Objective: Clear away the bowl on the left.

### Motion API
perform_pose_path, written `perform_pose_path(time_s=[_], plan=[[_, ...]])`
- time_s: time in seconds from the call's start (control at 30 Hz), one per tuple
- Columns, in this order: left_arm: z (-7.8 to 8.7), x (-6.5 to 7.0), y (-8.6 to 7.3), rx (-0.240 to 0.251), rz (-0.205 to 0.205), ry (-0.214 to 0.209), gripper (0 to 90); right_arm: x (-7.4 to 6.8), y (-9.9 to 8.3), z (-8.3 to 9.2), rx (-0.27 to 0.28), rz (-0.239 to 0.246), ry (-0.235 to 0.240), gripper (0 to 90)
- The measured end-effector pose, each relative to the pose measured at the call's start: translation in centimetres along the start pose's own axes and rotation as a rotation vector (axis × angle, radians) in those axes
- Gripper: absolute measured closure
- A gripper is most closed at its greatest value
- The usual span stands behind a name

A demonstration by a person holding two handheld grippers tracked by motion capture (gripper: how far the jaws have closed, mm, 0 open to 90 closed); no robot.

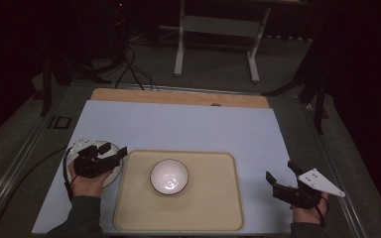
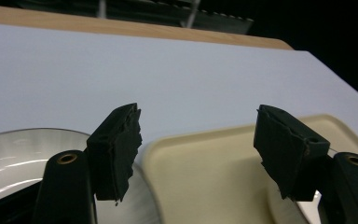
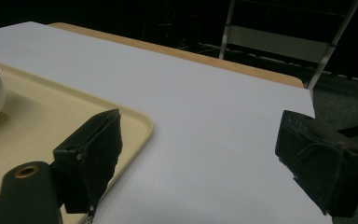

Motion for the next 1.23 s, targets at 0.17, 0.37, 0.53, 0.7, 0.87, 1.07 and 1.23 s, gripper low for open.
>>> perform_pose_path(time_s=[0.17,0.37,0.53,0.7,0.87,1.07,1.23], plan=[[0.9,-1.5,0.3,0.019,-0.019,0.045,32.1,0.0,0.0,0.0,-0.001,0.000,0.000,14.3],[1.7,-2.8,0.3,0.036,-0.054,0.086,32.2,0.0,0.0,0.0,0.000,-0.001,0.000,14.3],[2.0,-3.3,0.3,0.054,-0.073,0.097,32.3,0.0,0.0,0.0,0.000,0.001,0.000,14.3],[2.7,-4.1,0.3,0.091,-0.093,0.121,32.5,0.0,0.0,0.0,0.002,-0.003,0.000,14.3],[3.4,-4.9,-0.1,0.099,-0.130,0.150,32.3,0.0,0.0,0.0,0.002,-0.005,0.002,14.3],[4.2,-5.9,-0.4,0.111,-0.135,0.190,32.2,0.0,0.0,0.0,-0.004,-0.005,0.007,14.3],[4.0,-5.7,-0.5,0.105,-0.145,0.193,32.1,0.0,-0.1,-0.1,-0.008,-0.003,0.012,14.2]])
Point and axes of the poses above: each handheld gripper's, and its own axes: z roughly backward along the jaws, y roughly out of its top, x roughly to its right, the point moved 6 cm from there along -z, roughly forward along the jaws, and after that the axes turned 4 degrees about y, right-handed, at the moved point
